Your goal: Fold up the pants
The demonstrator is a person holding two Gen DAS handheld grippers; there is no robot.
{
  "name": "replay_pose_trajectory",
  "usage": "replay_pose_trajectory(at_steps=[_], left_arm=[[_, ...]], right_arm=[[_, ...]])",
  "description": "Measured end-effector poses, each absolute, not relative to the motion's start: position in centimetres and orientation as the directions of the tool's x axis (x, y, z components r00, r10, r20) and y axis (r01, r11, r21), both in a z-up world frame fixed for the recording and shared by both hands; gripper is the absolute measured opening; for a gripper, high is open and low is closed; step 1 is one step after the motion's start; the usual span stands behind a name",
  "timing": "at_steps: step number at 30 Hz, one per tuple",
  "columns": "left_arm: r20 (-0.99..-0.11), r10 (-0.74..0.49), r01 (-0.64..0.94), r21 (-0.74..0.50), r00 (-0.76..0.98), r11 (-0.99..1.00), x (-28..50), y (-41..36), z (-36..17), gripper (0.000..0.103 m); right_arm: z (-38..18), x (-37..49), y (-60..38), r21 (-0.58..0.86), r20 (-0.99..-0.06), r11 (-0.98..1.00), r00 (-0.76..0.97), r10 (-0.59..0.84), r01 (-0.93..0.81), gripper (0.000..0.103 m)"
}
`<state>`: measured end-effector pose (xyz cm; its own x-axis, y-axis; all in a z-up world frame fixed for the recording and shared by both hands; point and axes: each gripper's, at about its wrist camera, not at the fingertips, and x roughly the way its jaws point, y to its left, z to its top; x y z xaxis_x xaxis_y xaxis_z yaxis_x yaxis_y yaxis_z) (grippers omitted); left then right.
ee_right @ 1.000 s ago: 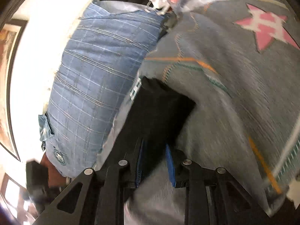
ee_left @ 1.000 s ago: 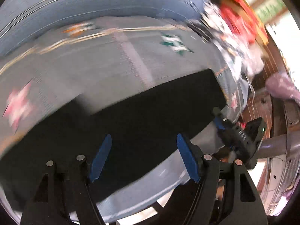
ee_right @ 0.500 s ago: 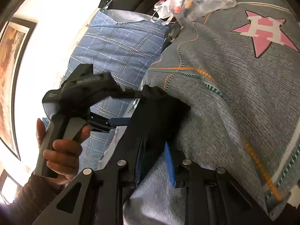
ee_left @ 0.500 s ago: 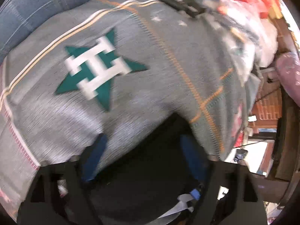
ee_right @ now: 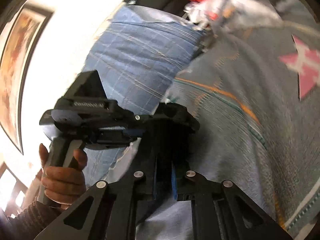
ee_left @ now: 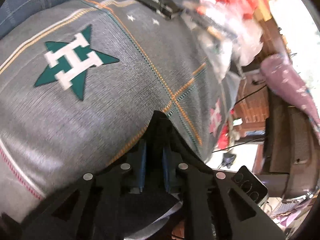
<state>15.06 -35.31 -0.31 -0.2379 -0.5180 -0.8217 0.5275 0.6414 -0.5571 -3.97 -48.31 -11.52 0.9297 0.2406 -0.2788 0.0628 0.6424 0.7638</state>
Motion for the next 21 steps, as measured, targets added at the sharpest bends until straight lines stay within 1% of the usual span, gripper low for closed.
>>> replay_pose_trajectory(at_steps=[4, 7, 10, 12, 14, 16, 18, 19, 20, 21], left_arm=[[-0.758, -0.619, 0.466, -0.631, -0.204, 0.619, 14.5, -30.8, 2.6, 0.012], [-0.720, -0.675, 0.427, -0.667, -0.162, 0.610, 14.0, -26.5, 4.6, 0.012], [-0.702, -0.705, 0.394, -0.678, -0.099, 0.620, 13.5, -21.8, 5.8, 0.013], [-0.708, -0.705, 0.358, -0.668, -0.036, 0.652, 12.7, -18.2, 5.7, 0.013], [-0.728, -0.685, 0.305, -0.647, 0.024, 0.699, 12.3, -14.6, 4.6, 0.013], [-0.755, -0.651, 0.219, -0.624, 0.076, 0.750, 12.1, -10.9, 2.5, 0.013], [-0.785, -0.613, 0.113, -0.603, 0.094, 0.790, 12.0, -7.2, 0.0, 0.013], [-0.791, -0.604, 0.070, -0.600, 0.094, 0.797, 11.9, -5.9, -0.9, 0.013], [-0.794, -0.602, 0.026, -0.602, 0.090, 0.798, 11.8, -4.7, -1.9, 0.013], [-0.784, -0.614, -0.012, -0.618, 0.087, 0.786, 11.5, -3.6, -2.6, 0.013]], right_arm=[[-8.2, -4.7, -45.2, 0.673, -0.271, 0.740, 0.928, 0.257, -0.008, 0.010], [-5.7, -5.2, -41.4, 0.583, -0.266, 0.807, 0.917, 0.296, -0.091, 0.011], [-4.3, -4.9, -37.5, 0.502, -0.279, 0.848, 0.897, 0.343, -0.169, 0.012], [-4.0, -4.6, -34.0, 0.439, -0.305, 0.868, 0.871, 0.386, -0.231, 0.015], [-4.6, -3.9, -29.8, 0.374, -0.363, 0.880, 0.826, 0.431, -0.294, 0.017], [-5.9, -3.2, -27.1, 0.342, -0.416, 0.882, 0.789, 0.451, -0.324, 0.024], [-7.5, -2.0, -24.4, 0.313, -0.481, 0.887, 0.748, 0.457, -0.340, 0.025], [-8.5, -1.3, -23.3, 0.301, -0.529, 0.890, 0.716, 0.455, -0.343, 0.026], [-9.1, -0.9, -22.7, 0.294, -0.571, 0.898, 0.693, 0.440, -0.327, 0.027], [-9.4, -0.7, -22.5, 0.291, -0.594, 0.903, 0.680, 0.430, -0.317, 0.028]])
